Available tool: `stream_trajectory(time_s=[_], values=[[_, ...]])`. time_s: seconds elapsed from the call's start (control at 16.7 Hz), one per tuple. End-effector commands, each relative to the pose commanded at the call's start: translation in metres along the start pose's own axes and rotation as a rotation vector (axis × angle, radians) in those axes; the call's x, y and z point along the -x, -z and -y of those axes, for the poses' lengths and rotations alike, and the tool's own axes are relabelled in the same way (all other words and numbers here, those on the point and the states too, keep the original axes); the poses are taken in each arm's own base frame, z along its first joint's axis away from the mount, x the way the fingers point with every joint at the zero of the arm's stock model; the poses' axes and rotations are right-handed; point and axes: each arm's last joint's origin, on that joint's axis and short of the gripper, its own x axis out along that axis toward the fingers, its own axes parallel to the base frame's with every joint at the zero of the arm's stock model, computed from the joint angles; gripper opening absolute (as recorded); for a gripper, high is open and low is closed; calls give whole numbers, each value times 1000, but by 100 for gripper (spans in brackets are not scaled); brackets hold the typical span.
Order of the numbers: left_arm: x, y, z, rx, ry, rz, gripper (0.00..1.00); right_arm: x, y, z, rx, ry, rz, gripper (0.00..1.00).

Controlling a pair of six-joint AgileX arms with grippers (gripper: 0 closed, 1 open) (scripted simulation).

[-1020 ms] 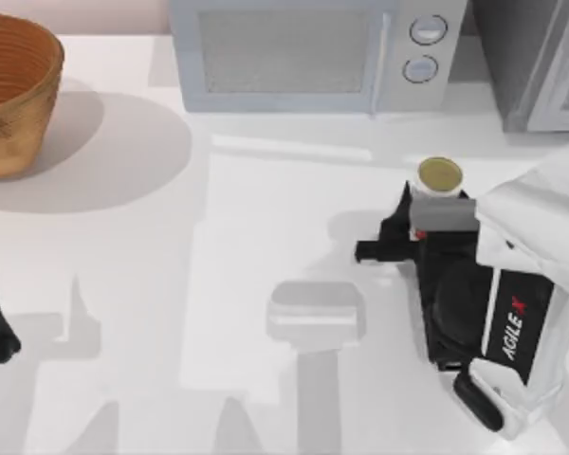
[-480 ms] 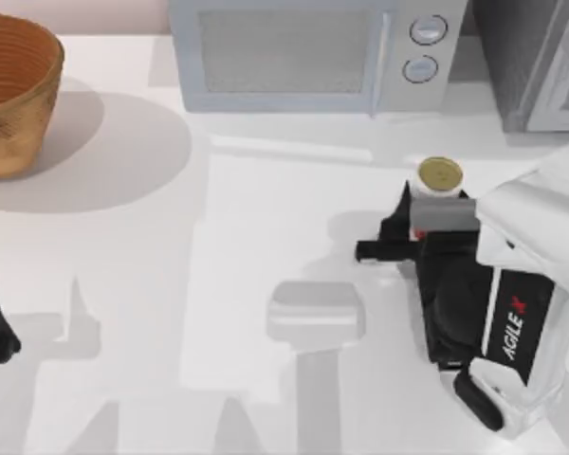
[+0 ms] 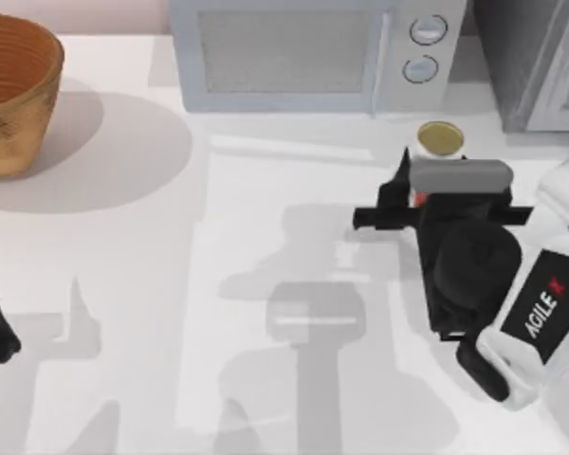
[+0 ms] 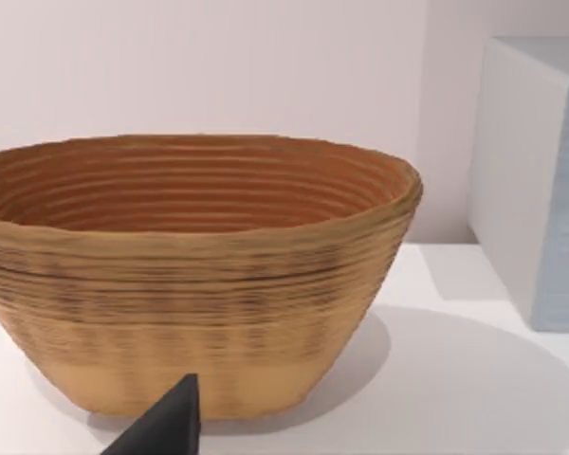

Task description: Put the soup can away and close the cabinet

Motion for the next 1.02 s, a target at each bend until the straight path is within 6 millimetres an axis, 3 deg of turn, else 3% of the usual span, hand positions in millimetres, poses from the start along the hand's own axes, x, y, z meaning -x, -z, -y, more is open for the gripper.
stream_trajectory(time_s=[1.02], values=[[0, 0, 0, 0, 0, 0, 100, 7, -104, 5, -4, 5, 4, 0]])
